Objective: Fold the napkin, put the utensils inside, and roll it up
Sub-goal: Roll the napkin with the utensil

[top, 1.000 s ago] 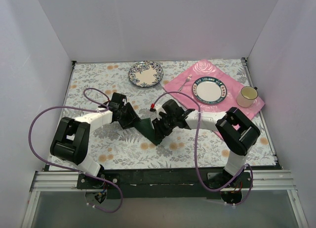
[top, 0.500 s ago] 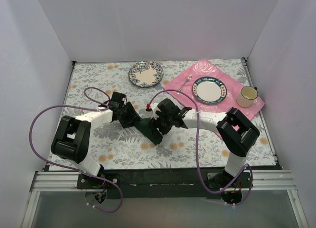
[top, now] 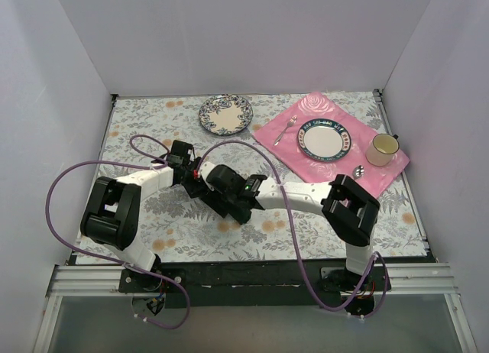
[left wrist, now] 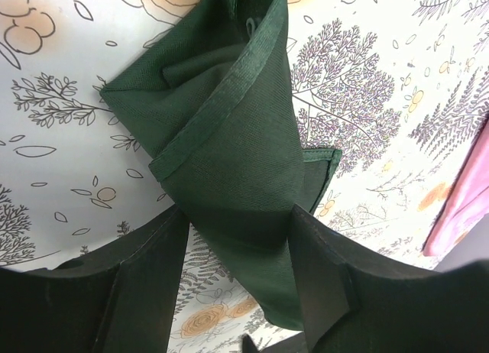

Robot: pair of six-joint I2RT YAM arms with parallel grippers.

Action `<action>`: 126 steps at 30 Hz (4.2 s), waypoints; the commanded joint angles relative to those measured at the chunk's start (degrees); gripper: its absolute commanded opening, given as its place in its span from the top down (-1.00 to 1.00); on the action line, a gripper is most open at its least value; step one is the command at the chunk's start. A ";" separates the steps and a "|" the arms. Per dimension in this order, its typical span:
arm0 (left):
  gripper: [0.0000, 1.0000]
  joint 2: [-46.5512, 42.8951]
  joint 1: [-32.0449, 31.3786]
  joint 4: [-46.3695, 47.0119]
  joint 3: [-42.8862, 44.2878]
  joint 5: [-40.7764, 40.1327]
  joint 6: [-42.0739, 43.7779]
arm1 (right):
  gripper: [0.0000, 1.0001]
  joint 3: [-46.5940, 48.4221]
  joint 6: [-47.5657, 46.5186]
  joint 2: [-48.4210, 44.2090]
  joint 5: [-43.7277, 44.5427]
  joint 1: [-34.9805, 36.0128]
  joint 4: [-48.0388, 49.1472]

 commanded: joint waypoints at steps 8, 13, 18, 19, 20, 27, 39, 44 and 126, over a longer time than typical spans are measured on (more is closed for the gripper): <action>-0.07 3.05 0.86 -4.95 -2.76 -1.28 1.10 | -0.60 -0.75 -4.03 5.22 14.91 5.23 9.31; -0.07 2.61 0.95 -5.30 -2.85 -1.20 1.27 | -0.52 -1.72 -4.47 7.08 15.88 5.31 10.81; -0.07 2.17 1.13 -5.48 -2.76 -1.02 1.36 | -0.35 -2.34 -4.20 9.19 15.10 5.22 11.78; -0.07 2.08 1.13 -5.56 -2.76 -1.11 1.45 | -0.31 -2.51 -3.94 9.28 14.92 5.22 11.78; -0.07 2.08 1.30 -5.65 -2.76 -1.11 1.62 | -0.20 -2.69 -3.76 9.45 14.92 5.05 11.78; -0.09 1.21 2.18 -5.57 -3.03 -0.50 2.15 | 0.22 -4.88 -2.01 9.28 12.38 3.47 12.48; -0.58 -7.84 7.63 -4.86 -3.03 2.41 6.02 | 0.52 -4.79 7.04 7.08 -12.31 -2.77 12.03; -0.58 -10.57 7.63 -6.27 -3.55 2.67 6.37 | 0.55 -7.69 13.81 6.90 -28.63 -8.12 17.30; 0.71 -3.19 1.39 -6.71 -3.46 -3.75 0.12 | 0.32 3.73 6.61 9.72 13.69 10.06 -1.85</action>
